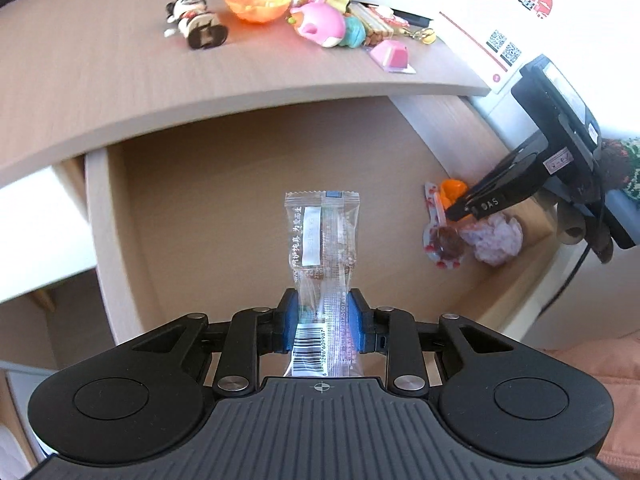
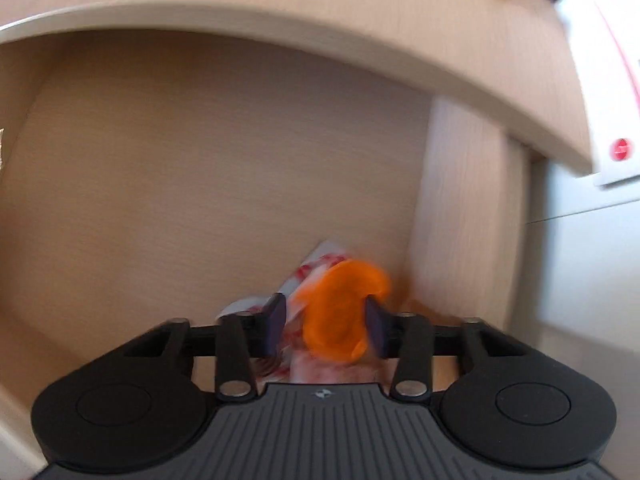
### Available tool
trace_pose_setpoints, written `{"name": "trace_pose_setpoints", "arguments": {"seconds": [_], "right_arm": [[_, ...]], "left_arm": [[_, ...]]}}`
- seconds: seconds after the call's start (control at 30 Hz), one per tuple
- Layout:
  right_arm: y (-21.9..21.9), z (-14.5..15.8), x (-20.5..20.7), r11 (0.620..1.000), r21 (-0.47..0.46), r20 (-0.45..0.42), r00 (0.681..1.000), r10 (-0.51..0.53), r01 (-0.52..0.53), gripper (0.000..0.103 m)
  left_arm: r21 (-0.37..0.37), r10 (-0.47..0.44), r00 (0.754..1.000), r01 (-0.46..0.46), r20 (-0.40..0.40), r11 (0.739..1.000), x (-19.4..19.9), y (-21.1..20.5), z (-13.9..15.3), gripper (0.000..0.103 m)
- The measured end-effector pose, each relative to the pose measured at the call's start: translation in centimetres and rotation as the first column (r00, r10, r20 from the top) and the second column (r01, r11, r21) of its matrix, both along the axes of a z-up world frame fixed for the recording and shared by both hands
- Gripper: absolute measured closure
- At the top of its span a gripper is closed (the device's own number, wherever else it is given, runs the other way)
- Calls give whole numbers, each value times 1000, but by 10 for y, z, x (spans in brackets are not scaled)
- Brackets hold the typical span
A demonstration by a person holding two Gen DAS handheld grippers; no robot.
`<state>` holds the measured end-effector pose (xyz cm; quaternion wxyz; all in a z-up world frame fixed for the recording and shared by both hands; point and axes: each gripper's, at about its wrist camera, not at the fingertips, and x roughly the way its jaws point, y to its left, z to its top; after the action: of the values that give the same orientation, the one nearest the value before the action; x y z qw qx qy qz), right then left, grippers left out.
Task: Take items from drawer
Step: 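Lift the clear packet with the left tool while the right tool grasps the round lollipop candy, then place the packet on the desk with the left tool while the right tool places the lollipop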
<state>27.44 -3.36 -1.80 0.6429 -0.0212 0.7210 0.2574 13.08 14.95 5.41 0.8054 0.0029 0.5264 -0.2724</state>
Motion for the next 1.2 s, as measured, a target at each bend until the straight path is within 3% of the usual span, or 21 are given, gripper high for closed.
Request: {"name": "trace_pose_setpoints", "arguments": {"seconds": [0.03,0.13,0.4,0.43,0.47,0.53,0.63,0.7,0.8,0.87,1.03,1.2], "right_arm": [[0,-3,-3,1000,13,-23,1000,-5,5,94],[-1,-1,-12,1000,10,3,1000,-26,26,100],[-44,25,-14,973,154,39,983,-182,174,101],[-46,27,-14,980,151,79,987,-142,129,101],[-43,27,-16,985,148,89,990,-108,94,97],[-33,23,-20,989,145,77,996,-48,36,81],[-13,-1,-24,988,153,-30,999,-26,30,67],[1,-23,-26,993,114,-82,997,-13,22,66],[21,-49,-33,998,-22,-68,996,54,-55,66],[30,-63,-33,993,-53,-73,992,101,-105,55],[30,-85,-31,998,-11,-109,992,66,-68,48],[17,-68,-40,998,68,-50,999,-4,8,49]], "left_arm": [[2,-2,1000,2,0,1000,-3,1,-1,74],[3,0,1000,0,1,1000,-9,8,0,73],[-31,6,1000,-6,24,999,-4,8,8,73],[-38,8,1000,-6,30,999,-3,8,10,73],[-45,9,999,-8,35,999,-2,7,12,73],[-54,15,999,-12,40,998,-1,7,14,73],[-57,21,999,-19,35,998,2,6,14,73],[-55,25,999,-23,34,998,1,6,14,73],[-57,37,999,-35,28,998,0,7,15,73],[-51,41,999,-40,21,998,-1,7,14,73],[-40,57,998,-57,5,998,-4,9,11,73],[-23,59,998,-59,13,998,-4,8,11,73]]}}
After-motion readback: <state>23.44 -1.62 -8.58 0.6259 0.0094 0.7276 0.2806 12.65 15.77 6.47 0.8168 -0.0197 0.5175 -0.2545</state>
